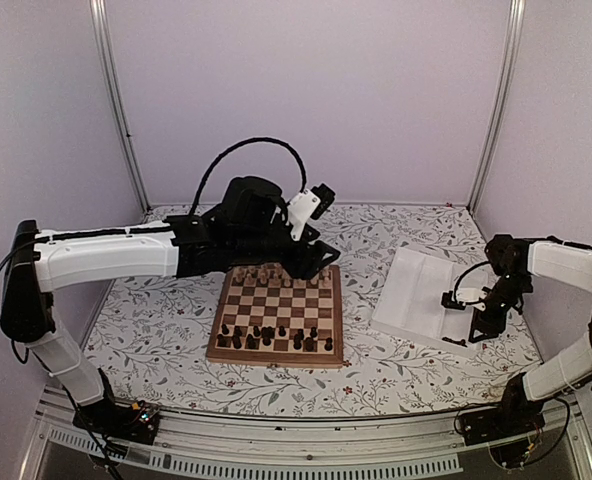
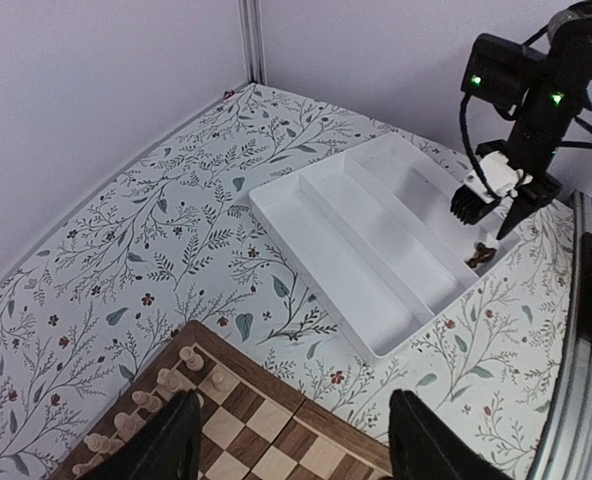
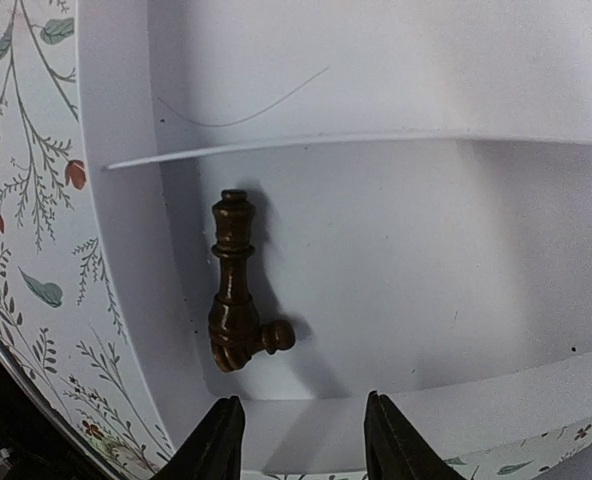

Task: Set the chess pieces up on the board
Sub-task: Pick up the chess piece from the storage box.

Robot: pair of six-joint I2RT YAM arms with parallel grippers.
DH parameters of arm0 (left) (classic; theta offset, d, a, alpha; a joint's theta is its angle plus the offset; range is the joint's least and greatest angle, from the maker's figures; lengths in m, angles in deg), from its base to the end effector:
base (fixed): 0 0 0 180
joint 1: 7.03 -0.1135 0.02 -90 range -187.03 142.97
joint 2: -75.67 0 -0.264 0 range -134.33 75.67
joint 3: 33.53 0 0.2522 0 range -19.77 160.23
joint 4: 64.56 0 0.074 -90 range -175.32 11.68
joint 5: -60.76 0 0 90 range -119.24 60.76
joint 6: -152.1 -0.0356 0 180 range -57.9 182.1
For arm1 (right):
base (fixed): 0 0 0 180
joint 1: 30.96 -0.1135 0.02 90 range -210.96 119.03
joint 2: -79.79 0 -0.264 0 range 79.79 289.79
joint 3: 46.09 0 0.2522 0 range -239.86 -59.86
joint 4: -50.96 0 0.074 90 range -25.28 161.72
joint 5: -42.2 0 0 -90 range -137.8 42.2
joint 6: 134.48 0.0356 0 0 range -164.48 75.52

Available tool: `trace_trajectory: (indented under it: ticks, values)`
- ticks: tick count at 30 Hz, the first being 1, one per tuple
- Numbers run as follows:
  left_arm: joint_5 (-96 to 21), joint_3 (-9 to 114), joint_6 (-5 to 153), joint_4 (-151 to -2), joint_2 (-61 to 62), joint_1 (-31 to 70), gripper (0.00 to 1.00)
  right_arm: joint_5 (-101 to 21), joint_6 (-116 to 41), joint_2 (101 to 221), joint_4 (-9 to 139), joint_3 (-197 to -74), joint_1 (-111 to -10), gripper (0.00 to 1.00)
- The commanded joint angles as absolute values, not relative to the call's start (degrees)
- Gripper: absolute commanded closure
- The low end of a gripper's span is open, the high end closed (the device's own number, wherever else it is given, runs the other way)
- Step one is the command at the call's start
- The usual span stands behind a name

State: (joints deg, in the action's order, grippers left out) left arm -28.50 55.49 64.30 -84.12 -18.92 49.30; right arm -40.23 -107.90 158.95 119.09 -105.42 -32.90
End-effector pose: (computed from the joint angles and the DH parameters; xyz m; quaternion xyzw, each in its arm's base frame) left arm 0.2174 -0.3255 0.3056 0.3809 0.7531 -0.2574 0.4705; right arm 0.2112 0.0118 0.1780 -0.5397 0.8391 0.0476 0.0490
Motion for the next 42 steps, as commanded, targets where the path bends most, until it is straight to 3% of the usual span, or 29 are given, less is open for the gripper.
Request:
trace_trajectory:
  ticks: [1,12,22,42]
  values:
    - [-27.22,58.36,64.16,-85.17,-21.04,48.70,0.34,-38.48,-101.68,159.51,118.63,-106.51,-34.36,0.56]
    - [-26.66,62.94,62.72,-89.07,-24.84,48.23,0.34,-43.87,-101.94,163.20,114.44,-102.89,-36.36,0.53]
    - [-26.67,65.68,62.70,-90.36,-27.38,47.44,0.34,-50.00,-100.06,166.66,107.44,-109.42,-36.46,0.56]
    - [-28.48,66.40,60.49,-91.88,-28.49,47.07,0.34,-34.90,-94.72,166.64,119.14,-112.43,-36.38,0.64]
